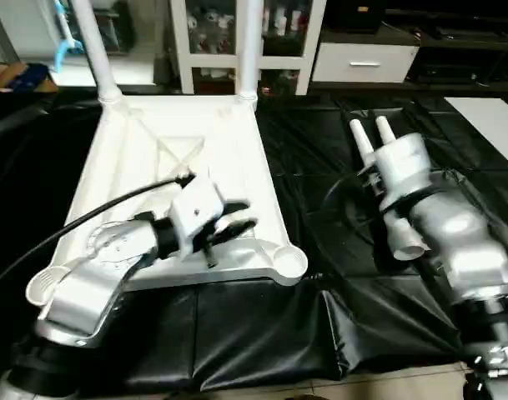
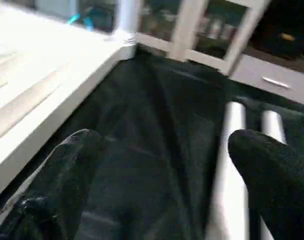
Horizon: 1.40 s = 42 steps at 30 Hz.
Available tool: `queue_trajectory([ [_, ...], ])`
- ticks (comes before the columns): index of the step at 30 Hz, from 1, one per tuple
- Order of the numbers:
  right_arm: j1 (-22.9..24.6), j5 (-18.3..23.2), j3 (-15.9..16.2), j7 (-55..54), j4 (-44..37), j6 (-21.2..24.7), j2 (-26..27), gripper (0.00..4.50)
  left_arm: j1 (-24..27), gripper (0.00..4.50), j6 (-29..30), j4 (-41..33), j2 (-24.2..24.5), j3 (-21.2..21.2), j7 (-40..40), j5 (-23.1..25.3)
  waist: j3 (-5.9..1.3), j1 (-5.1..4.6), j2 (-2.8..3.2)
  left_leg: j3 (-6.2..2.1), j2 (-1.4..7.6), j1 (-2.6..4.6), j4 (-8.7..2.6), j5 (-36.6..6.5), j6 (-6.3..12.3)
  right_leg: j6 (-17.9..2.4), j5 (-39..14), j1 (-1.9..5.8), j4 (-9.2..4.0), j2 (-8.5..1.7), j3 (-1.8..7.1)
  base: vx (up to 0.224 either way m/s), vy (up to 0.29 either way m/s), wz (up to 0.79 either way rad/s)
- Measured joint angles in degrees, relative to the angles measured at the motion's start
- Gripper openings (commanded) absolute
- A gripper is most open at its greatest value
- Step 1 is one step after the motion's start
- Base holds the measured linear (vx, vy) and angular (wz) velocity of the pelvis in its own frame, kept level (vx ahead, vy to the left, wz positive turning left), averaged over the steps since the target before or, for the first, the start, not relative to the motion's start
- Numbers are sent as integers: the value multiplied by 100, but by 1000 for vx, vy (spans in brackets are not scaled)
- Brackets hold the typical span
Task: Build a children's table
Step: Rotate table base, then pick table leg
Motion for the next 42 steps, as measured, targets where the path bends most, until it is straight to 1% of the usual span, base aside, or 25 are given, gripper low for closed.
queue_trajectory([
  [1, -40, 51, -82, -6, 1, 89, -38, 450, 1, 146, 13, 0, 3, -5, -28, -34, -1, -2, 16, -1, 0, 6, 0, 1, -3, 0, 1, 0, 11, 0, 0, 0, 0, 0],
  [3, -217, 117, -83, 137, 155, 359, -186, 450, 1, 146, 71, -14, 50, -71, -184, -87, -1, -28, 68, -3, -2, 11, 14, 3, -5, 1, 3, 1, 23, 1, 7, 0, 0, 0],
  [5, -433, 136, -56, 321, 512, 544, -346, 450, 2, 146, 136, -24, 93, -136, -324, -97, -6, -38, 109, -2, -7, 17, 17, 3, -5, 1, 3, 0, 35, 0, 14, 0, 0, 0],
  [6, -563, 133, -47, 390, 729, 616, -412, 450, 1, 146, 165, -24, 111, -160, -395, -98, -8, -43, 119, -2, -6, 16, 19, 3, -5, 1, 4, -4, 44, 0, 13, 0, 0, 0],
  [8, -779, 60, 51, 482, 1106, 734, -501, 450, -8, 146, 188, -24, 126, -176, -462, -97, -8, -46, 123, -6, -5, 20, 19, 3, -5, 1, 3, -5, 54, 2, 11, 0, 0, 0],
  [10, -992, -146, 232, 546, 1562, 889, -612, 450, -69, 146, 196, -23, 165, -191, -505, -97, -8, -40, 123, -11, -4, 17, 20, 3, -6, 1, 4, -6, 58, 2, 3, 0, 0, 0],
  [12, -1123, -296, 352, 540, 1948, 924, -634, 450, -97, 146, 214, -30, 260, -188, -518, -105, -11, -43, 128, -11, -4, 15, 22, 4, -6, -11, 11, -7, 58, 2, 5, 0, 0, 0],
  [14, -1370, -383, 419, 520, 2423, 999, -634, 450, -101, 146, 278, -73, 386, -189, -601, -116, -8, -55, 135, -10, -5, -2, 32, 4, -6, -13, 12, -21, 61, 1, 7, 0, 0, 0],
  [16, -1719, -503, 521, 506, 2945, 1061, -637, 450, -97, 146, 410, -168, 501, -183, -719, -163, -8, -59, 141, -10, -4, -22, 40, 5, -5, -19, 16, -37, 62, 1, 6, 0, 0, 0],
  [17, -1818, -512, 526, 510, 3081, 1072, -635, 450, -96, 146, 441, -202, 525, -182, -771, -203, -8, -49, 141, -10, -4, -23, 41, 5, -5, -19, 15, -36, 61, 1, 5, 0, 0, 0],
  [20, -2319, -542, 557, 501, 3839, 1161, -587, 450, -87, 146, 597, -380, 645, -182, -952, -321, -6, -39, 143, -10, -2, -28, 46, 5, -5, -20, 13, -38, 56, 0, 3, 0, 0, 0],
  [22, -2500, -546, 553, 476, 4242, 1185, -538, 450, -87, 146, 660, -484, 679, -185, -1032, -354, -6, -20, 143, -10, 0, -30, 48, 5, -5, -23, 10, -35, 53, -1, -1, 0, 0, 0],
  [25, -2674, -542, 480, 516, 4830, 1203, -380, 450, -94, 146, 749, -576, 758, -184, -1075, -442, -4, -10, 145, -8, 0, -34, 50, 4, -4, -23, 9, -37, 52, -3, -1, 0, 0, 0],
  [27, -2704, -546, 479, 517, 5102, 1314, -348, 450, -98, 146, 780, -585, 783, -183, -1079, -469, -4, 13, 146, -7, 0, -35, 50, 4, -4, -23, 10, -37, 52, -5, -3, 0, 0, 0],
  [33, -2826, -609, 444, 111, 5534, 1354, -369, 450, -97, 146, 915, -771, 861, -108, -1090, -555, 0, 32, 139, -6, 0, -31, 50, 4, -5, -22, 10, -35, 55, -8, -4, 0, 0, 0],
  [36, -2826, -621, 432, -80, 5756, 1217, -369, 450, -96, 146, 982, -832, 900, -66, -1090, -561, 0, 31, 139, -4, -1, -33, 50, 4, -5, -22, 10, -39, 57, -10, -4, 0, 0, 0],
  [38, -2866, -623, 388, -102, 5821, 1164, -371, 450, -95, 146, 1016, -837, 944, -49, -1083, -566, 2, 29, 141, -4, -1, -35, 49, 4, -5, -21, 9, -41, 57, -10, -4, 0, 0, 0],
  [42, -3020, -618, 334, -94, 5935, 1196, -377, 450, -96, 146, 1038, -844, 958, -49, -1079, -597, 2, 14, 141, -3, -1, -35, 49, 4, -5, -20, 8, -42, 58, -10, -4, 0, 0, 0],
])
